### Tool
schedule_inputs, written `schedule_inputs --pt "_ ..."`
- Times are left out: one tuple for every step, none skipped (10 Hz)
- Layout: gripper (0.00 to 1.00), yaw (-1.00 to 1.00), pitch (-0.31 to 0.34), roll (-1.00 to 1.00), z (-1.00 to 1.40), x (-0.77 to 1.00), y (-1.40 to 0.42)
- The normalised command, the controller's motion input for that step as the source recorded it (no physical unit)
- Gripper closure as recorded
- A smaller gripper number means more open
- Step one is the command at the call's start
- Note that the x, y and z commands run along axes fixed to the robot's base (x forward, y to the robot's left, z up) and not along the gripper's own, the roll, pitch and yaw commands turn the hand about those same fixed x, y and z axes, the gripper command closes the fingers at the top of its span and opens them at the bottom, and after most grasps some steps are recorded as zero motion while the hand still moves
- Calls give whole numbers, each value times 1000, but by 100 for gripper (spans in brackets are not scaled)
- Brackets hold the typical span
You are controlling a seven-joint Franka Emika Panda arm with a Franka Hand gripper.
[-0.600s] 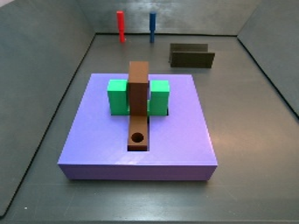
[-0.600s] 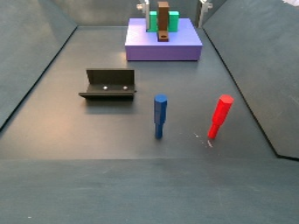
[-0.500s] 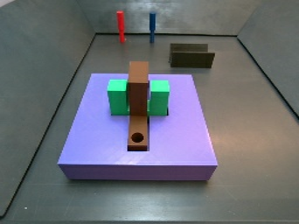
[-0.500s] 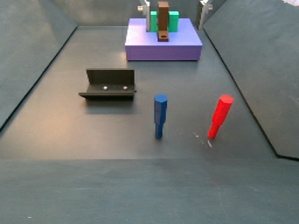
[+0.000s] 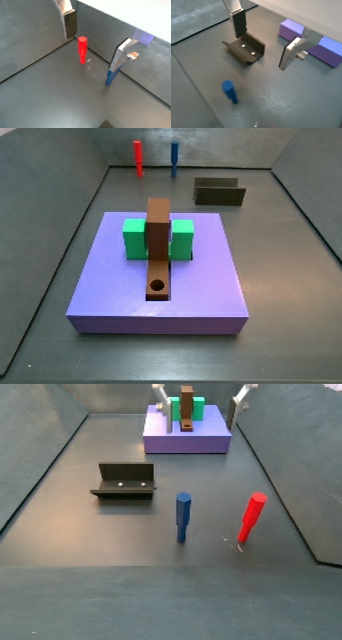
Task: Pick up the blue object. Move up. Move to above the board. Insert the blue object.
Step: Pick up the blue object.
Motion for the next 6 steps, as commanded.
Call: schedule_inputs --pt "0 0 0 -267 -229 254 469" --pt "0 -20 0 -260 -271 394 426" --pt "0 -46 0 -240 -334 369 397" --pt "0 -60 0 -209 -451 280 340" --pt "0 -97 -61 -171 -591 69 377" --pt "0 -80 -60 -127 -571 14 374"
